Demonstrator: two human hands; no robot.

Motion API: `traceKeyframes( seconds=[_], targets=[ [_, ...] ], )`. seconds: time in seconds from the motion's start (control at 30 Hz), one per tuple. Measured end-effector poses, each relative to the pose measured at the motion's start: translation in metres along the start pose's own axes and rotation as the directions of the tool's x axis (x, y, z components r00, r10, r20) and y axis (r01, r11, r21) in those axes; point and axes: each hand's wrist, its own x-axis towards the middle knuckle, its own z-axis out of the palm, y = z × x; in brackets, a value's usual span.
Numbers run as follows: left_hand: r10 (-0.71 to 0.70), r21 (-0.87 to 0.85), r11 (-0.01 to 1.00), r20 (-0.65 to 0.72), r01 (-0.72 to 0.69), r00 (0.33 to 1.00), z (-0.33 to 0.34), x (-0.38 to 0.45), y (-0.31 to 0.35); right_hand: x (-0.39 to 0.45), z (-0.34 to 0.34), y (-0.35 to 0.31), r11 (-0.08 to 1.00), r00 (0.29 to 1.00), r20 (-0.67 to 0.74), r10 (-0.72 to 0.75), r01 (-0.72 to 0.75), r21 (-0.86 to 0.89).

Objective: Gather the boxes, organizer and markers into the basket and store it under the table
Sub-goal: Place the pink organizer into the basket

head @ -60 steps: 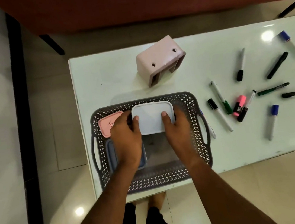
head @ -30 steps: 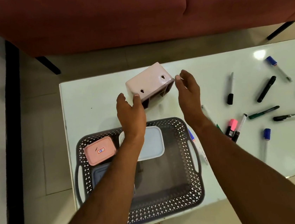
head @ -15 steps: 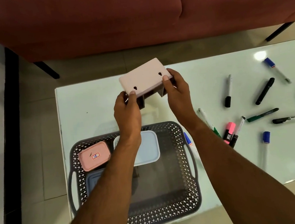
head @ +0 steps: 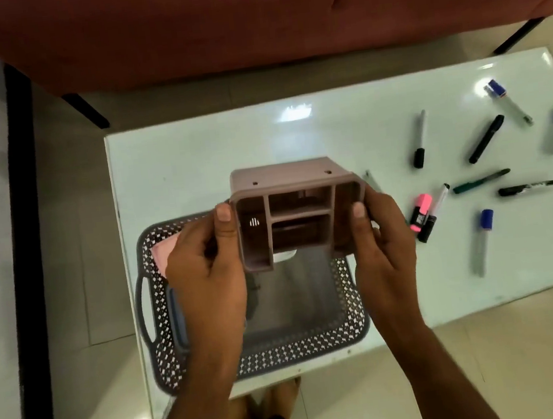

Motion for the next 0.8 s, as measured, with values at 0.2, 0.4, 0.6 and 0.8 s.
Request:
traceKeyframes(
  seconds=[0.2,0.4,0.6,0.8],
  targets=[
    [-0.039,0.08,0.996,0.012,0.038,0.999,-0.022,-0.054,-0.046,-0.074,-0.006,0.026,0.991,0.991,-0.064,0.12,-0.123,-0.054],
    [-0.108,0.061,0.993,0.073,0.104,0.991,-0.034,-0.076,-0.062,-0.102,-0.002,0.039,0.965,0.974,-0.1,0.205,-0.218,-0.146],
    [-0.096,0.144,0.986,0.097,0.082,0.991,-0.037,-0.084,-0.081,-0.102,0.0,0.053,0.929,0.971,-0.056,0.232,-0.239,-0.282],
    [-0.114,0.208,0.974,0.099,0.091,0.989,-0.032,-0.084,-0.095,-0.092,0.002,0.064,0.89,0.976,-0.004,0.216,-0.198,-0.41]
  ],
)
